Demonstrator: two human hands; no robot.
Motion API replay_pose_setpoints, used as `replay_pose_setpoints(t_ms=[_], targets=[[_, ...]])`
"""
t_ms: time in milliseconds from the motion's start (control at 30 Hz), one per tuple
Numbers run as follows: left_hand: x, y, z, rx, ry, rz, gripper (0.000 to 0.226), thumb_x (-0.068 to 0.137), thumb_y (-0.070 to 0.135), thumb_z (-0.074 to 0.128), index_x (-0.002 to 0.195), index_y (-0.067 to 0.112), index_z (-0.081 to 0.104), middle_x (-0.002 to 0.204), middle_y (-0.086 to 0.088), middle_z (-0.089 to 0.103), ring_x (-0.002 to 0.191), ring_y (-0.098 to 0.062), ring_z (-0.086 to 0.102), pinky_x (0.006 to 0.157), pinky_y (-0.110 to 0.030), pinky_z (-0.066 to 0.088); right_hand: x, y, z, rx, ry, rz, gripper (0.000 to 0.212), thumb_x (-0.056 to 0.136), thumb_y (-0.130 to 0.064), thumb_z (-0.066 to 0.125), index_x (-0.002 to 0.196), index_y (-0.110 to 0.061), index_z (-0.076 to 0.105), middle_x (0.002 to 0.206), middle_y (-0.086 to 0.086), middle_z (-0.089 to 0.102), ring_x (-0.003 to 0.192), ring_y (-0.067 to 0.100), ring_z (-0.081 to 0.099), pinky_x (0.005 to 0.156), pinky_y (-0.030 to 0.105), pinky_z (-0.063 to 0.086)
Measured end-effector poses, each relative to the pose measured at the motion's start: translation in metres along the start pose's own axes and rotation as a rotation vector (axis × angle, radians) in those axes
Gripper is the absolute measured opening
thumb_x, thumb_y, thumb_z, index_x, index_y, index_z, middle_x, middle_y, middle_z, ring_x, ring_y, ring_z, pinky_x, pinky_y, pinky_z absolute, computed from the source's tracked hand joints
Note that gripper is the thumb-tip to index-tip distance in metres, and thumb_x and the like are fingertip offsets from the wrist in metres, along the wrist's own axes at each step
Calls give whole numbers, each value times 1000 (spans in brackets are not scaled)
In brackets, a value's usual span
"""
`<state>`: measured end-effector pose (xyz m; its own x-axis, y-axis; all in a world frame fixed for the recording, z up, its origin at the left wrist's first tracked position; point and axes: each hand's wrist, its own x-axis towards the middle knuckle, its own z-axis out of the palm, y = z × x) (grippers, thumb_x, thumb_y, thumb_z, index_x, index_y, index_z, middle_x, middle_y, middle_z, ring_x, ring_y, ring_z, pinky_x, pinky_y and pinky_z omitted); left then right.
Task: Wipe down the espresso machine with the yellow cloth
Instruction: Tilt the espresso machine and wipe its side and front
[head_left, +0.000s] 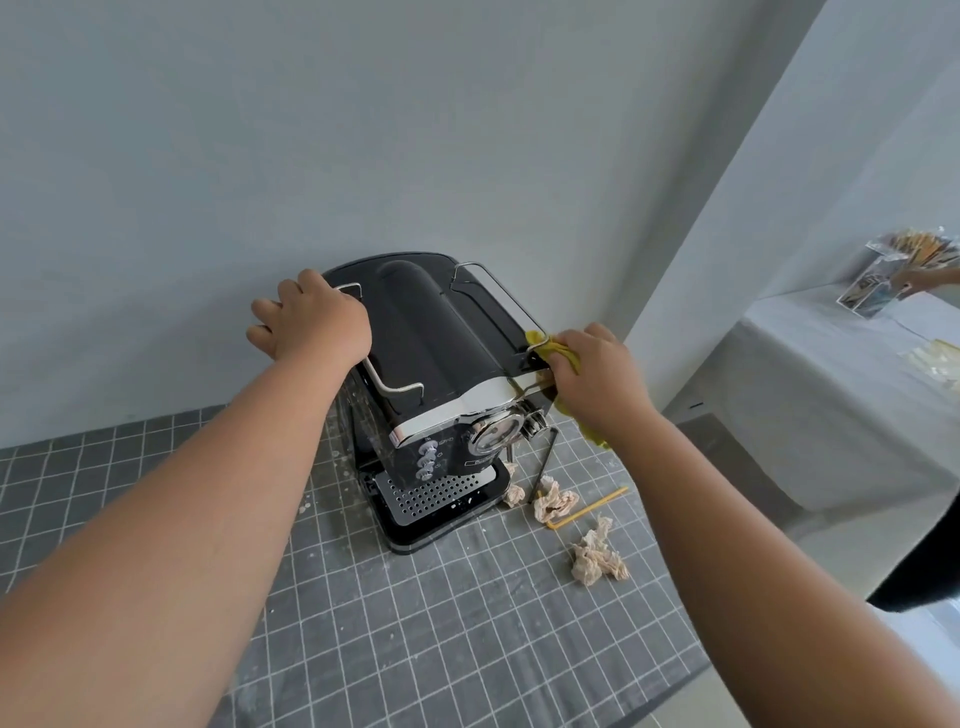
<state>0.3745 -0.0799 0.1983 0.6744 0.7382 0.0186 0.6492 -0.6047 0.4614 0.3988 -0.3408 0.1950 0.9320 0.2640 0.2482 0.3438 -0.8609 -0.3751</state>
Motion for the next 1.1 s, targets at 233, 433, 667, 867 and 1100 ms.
replay_pose_setpoints(t_ms=[233,433,667,867,1100], targets=[[2,3,3,3,-3,-33,36,96,23,33,130,11,39,136,-11,41,124,-35,30,95,-43,27,6,29,-12,50,-186,-209,30,97,-20,51,125,-20,61,102,-5,48,86,14,51,80,27,40],[1,3,2,7,-2,-33,35,96,22,33,129,10,39,137,-12,41,125,-35,30,96,-44,26,0,32,-19,-5,-167,-385,29,93,-11,56,119,-19,65,101,3,53,80,20,55,74,32,45],[0,1,0,15,-4,-8,36,97,23,31,130,9,38,137,-12,40,125,-36,30,96,-44,26,1,38,-40,-2,-44,-252,28,95,-14,52,117,-26,65,100,0,53,82,16,54,76,30,47],[0,-1,-2,17,-2,-2,36,98,25,29,129,10,39,136,-11,41,125,-35,29,96,-44,26,-13,16,-16,74,-113,-279,29,94,-11,52,113,-26,67,100,1,52,83,19,55,75,28,47],[1,1,-2,7,-7,-7,35,98,23,29,129,10,39,136,-11,41,125,-35,29,96,-44,25,1,33,-29,44,4,-54,28,95,-19,50,119,-25,63,98,-1,52,85,18,51,74,26,35]])
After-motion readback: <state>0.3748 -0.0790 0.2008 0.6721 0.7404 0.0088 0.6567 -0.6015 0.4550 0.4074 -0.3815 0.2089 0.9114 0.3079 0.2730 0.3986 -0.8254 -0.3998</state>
